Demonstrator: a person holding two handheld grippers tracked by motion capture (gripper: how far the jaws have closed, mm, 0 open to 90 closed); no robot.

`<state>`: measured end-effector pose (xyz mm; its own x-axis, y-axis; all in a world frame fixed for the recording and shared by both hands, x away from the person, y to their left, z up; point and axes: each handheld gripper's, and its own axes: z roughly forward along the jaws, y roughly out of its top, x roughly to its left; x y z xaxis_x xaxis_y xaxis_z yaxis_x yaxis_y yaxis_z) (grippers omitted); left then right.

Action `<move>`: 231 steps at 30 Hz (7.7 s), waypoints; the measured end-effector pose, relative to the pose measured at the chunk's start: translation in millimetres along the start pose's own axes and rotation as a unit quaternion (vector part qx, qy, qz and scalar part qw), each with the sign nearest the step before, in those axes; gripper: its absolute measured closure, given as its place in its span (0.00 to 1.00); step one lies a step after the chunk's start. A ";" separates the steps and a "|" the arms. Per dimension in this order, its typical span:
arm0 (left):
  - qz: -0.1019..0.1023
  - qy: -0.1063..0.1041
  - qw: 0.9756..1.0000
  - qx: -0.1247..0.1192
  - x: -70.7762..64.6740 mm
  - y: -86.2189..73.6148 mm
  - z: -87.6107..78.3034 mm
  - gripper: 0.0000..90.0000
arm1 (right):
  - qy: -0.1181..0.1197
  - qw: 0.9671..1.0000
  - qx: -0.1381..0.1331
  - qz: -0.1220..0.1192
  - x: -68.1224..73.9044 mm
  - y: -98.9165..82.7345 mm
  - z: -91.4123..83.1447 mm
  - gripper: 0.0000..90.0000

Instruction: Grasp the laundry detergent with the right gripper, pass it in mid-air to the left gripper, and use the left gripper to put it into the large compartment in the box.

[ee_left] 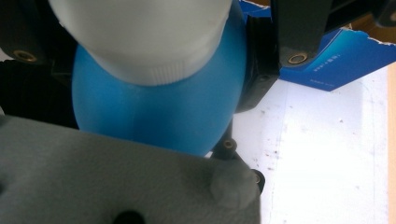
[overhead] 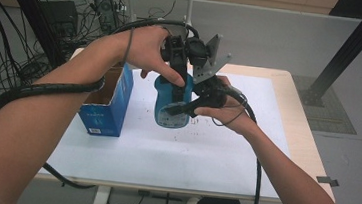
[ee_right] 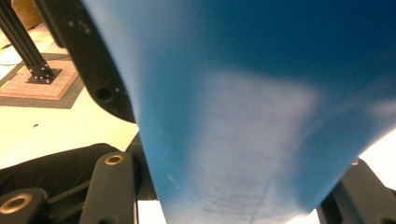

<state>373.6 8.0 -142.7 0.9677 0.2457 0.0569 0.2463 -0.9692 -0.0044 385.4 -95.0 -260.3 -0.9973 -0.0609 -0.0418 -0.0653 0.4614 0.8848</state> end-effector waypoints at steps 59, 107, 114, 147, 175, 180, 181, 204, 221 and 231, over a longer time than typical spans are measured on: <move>-0.002 0.004 1.000 0.004 -0.1 4.4 -0.2 0.40 | 0.008 1.000 -0.007 0.004 -3.6 -3.6 -1.5 0.47; -0.031 0.006 1.000 -0.001 7.5 2.1 -3.3 0.40 | -0.013 0.999 -0.002 0.042 -8.7 -14.1 -11.2 0.19; -0.057 0.008 0.998 -0.002 16.0 -1.2 -7.7 0.40 | -0.021 0.996 0.033 0.086 -11.2 -21.1 -16.3 0.08; -0.357 0.043 0.933 -0.020 63.3 -40.0 -95.6 0.40 | -0.115 0.974 0.166 0.104 -0.7 -26.7 -79.4 0.06; -0.624 0.073 0.777 -0.044 117.3 -143.8 -140.2 0.40 | -0.143 0.963 0.206 0.103 3.5 -34.3 -112.3 0.06; -0.641 0.071 0.762 -0.050 119.2 -154.0 -139.1 0.40 | -0.143 0.962 0.207 0.105 3.3 -35.7 -113.8 0.06; -0.644 0.069 0.760 -0.052 119.4 -155.6 -139.1 0.40 | -0.144 0.962 0.207 0.105 3.3 -35.9 -114.0 0.06; -0.660 0.064 0.747 -0.053 123.4 -169.4 -122.0 0.40 | -0.143 0.960 0.215 0.105 4.5 -37.6 -116.2 0.06; -0.667 0.051 0.741 -0.052 129.2 -181.1 -84.3 0.40 | -0.138 0.958 0.226 0.107 4.6 -39.1 -112.5 0.07; -0.668 0.040 0.742 -0.045 133.2 -189.1 -56.9 0.40 | -0.134 0.957 0.234 0.106 3.5 -39.3 -107.7 0.07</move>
<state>452.9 223.0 -77.5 -0.1445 0.9895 0.0084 0.9743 0.1408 0.1756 388.2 -208.7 -245.1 -0.9585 0.2792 -0.0572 0.1943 0.7872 0.5853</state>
